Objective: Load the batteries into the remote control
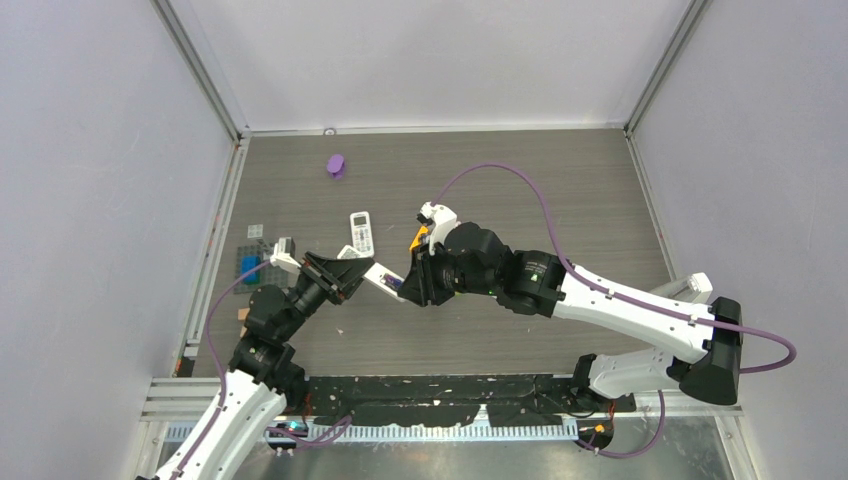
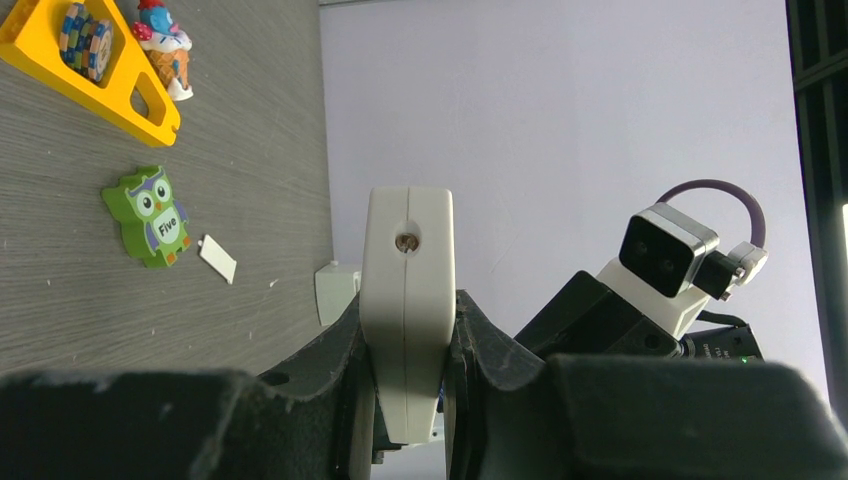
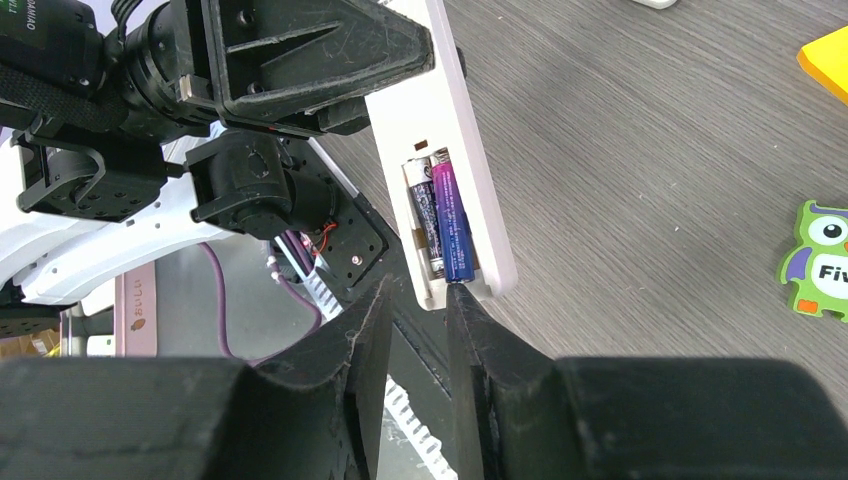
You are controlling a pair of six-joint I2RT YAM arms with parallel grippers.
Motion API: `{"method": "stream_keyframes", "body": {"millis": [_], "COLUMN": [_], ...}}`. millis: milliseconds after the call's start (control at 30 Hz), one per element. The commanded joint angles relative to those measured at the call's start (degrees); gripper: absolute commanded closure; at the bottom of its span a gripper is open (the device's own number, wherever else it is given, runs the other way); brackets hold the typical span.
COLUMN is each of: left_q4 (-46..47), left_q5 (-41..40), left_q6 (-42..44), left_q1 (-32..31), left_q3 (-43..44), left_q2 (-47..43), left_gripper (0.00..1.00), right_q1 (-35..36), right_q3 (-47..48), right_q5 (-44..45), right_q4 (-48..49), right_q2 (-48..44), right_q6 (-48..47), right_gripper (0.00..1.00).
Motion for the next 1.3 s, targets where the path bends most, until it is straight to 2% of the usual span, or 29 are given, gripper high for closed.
{"method": "stream_keyframes", "body": {"millis": [0,567,700,800,933,1267], "left_q4": [2.04,2.28,1.92,1.53,0.58,-0.88], "left_q5": [0.06,0.65,0.08,-0.55,-1.58,-2.06], "left_q6": [0.43,0.52,0.61,0.6,1.04,1.48], "left_q1": [-0.17,-0.13,-0.13,-0.08,-0.13,-0.12], "left_q3": [0.47,0.3,0.16,0.09,0.22,0.23], "left_q2": [-0.55,-0.89,-0.97,-0.96,-1.23,-2.36], "left_gripper": [1.0,1.0,1.0,1.0,1.0,1.0], "right_q1": [-0.11,-0.49,-0.7,-1.16,-1.88,-2.74], "right_q3": [1.46,2.49,1.97,1.16,0.14,-0.22], "right_q5": [0.97,0.97,-0.54,-3.35,-7.6,-6.77], "right_q4": [2.22,2.8,3.49,3.76,4.07,3.59], "right_q2": [-0.49,2.09,0.57,-1.43,-3.16,-3.03], "right_q6": [0.15,-0.32,-0.41,-0.42,0.31,0.27], "right_gripper": [0.72,0.77,0.73,0.62,0.56,0.56]}}
